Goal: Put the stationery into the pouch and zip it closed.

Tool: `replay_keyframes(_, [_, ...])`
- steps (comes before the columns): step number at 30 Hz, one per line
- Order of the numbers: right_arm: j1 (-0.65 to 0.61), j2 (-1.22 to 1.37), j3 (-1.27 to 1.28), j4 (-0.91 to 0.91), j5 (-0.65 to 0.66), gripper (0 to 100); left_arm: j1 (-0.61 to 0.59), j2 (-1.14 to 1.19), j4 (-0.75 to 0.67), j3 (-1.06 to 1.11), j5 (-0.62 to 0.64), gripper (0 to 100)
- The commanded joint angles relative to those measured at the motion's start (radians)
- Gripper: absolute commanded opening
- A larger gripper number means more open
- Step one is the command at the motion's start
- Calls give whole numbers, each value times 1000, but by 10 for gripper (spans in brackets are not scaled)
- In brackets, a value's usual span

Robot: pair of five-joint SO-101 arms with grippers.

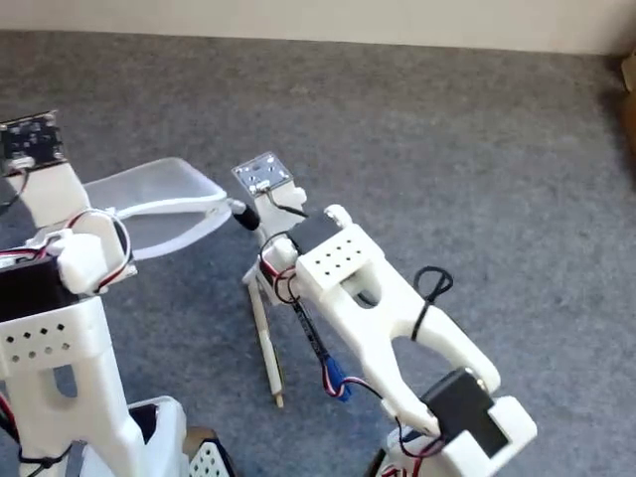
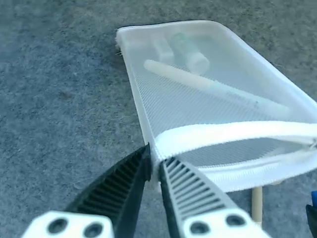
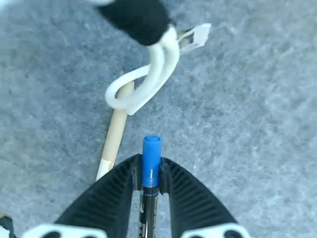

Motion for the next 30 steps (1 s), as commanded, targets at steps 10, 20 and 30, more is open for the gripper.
replay_keyframes(10, [64, -308, 42, -1, 14, 5, 114, -1, -26, -13, 8, 7])
replay_keyframes(20, [62, -748, 355, -298, 14, 5, 128, -1, -26, -22, 8, 7])
replay_keyframes(30, [61, -1159, 651, -622, 14, 5, 291, -1, -21, -59, 8, 7])
